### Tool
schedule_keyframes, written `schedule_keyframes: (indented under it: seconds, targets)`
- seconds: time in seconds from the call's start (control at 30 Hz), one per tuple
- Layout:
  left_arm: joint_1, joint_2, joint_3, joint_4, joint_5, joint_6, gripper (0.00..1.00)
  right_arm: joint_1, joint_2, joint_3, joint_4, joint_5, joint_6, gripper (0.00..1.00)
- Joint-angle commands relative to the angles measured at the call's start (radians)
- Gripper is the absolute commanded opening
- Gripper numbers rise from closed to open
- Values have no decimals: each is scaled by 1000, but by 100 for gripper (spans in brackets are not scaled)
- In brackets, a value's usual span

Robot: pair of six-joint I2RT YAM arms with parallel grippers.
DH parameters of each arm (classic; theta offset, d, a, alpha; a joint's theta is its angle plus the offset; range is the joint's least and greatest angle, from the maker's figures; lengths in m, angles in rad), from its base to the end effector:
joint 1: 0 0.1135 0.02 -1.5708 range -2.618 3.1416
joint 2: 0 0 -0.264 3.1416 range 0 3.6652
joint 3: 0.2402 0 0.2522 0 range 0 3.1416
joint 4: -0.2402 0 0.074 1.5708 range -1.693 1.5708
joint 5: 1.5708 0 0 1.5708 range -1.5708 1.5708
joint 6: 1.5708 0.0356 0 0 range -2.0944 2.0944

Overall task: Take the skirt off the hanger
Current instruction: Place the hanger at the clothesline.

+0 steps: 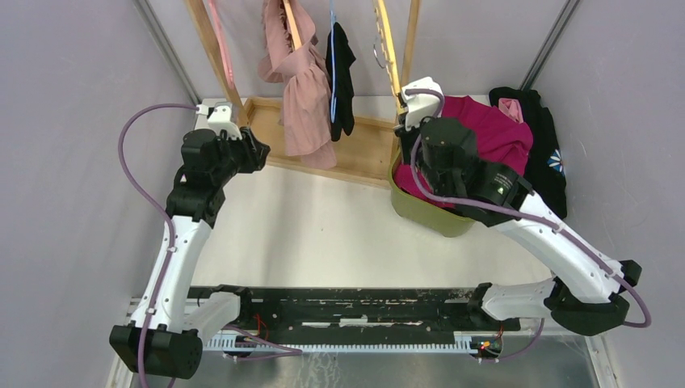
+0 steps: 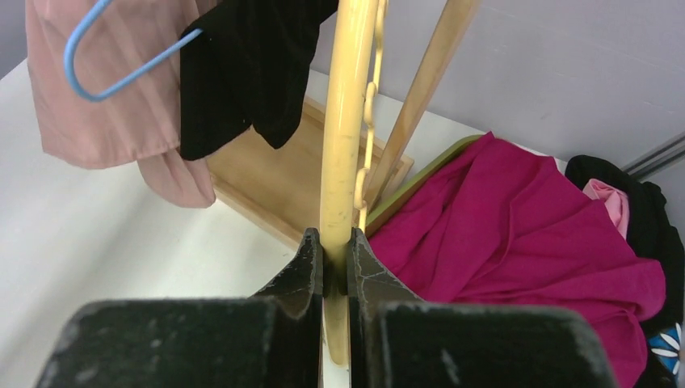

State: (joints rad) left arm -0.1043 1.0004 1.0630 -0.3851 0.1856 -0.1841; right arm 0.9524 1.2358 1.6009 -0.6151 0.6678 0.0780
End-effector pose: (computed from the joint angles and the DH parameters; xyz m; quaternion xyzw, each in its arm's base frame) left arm 0.2197 -0.0296 0.3764 0.0219 0.8095 -0.1580 0.5650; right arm 0.1567 0.1823 0.4811 -0.1338 0.7611 0.0603 0.6318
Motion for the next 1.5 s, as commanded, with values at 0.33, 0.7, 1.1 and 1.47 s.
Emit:
schedule_keyframes:
  seconds: [0.33, 0.7, 1.1, 1.47]
  targets:
    - [-2, -36, 58, -6, -12, 38, 47, -203, 279, 315, 139, -222, -30, 1]
    - [-4, -18, 57, -12, -25, 47, 47, -336, 454, 516, 147, -370, 27, 1]
    - [-8, -10, 46, -16, -48, 62, 47, -472, 544, 573, 195, -510, 147, 1]
    - [-15, -9, 29, -23, -69, 73, 47, -504, 560, 489, 241, -521, 193, 1]
